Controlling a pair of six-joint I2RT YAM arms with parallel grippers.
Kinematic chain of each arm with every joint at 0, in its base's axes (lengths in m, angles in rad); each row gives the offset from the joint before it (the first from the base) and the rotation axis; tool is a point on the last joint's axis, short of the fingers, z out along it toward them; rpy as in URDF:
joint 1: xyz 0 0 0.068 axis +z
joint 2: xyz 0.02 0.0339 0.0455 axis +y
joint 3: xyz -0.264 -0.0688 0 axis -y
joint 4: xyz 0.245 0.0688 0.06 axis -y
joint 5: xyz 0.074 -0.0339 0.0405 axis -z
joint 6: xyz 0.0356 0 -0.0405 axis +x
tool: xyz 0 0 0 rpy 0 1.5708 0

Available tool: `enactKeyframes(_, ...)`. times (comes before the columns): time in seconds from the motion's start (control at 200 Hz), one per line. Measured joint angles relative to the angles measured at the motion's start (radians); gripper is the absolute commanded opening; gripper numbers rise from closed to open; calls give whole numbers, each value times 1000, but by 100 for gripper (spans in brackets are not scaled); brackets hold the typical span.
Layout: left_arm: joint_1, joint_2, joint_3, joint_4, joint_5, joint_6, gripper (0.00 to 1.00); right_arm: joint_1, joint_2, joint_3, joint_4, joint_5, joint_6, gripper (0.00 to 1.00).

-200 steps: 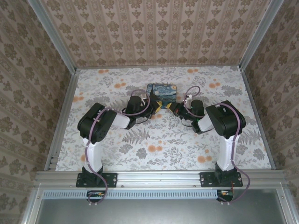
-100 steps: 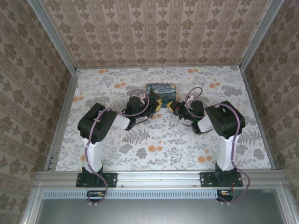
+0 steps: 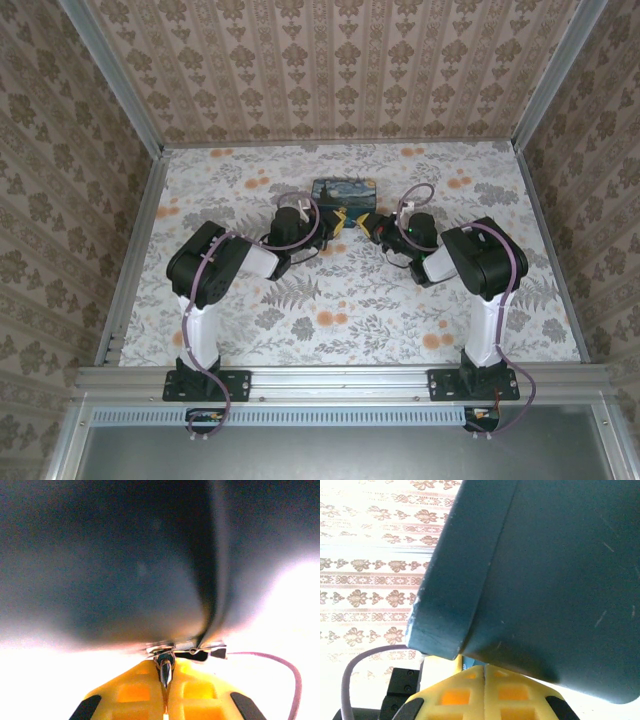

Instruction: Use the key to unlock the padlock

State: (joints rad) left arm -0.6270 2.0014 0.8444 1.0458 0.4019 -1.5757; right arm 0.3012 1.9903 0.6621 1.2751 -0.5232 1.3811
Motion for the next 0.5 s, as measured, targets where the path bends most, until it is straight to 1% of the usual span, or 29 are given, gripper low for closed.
enactKeyframes(0.25, 0, 0, 0, 10, -19, -3, 0, 12, 0, 1, 0, 1, 60, 0)
enactKeyframes(0.5, 0, 0, 0, 1, -16, -3, 0, 1, 17, 6, 2, -19, 56, 0)
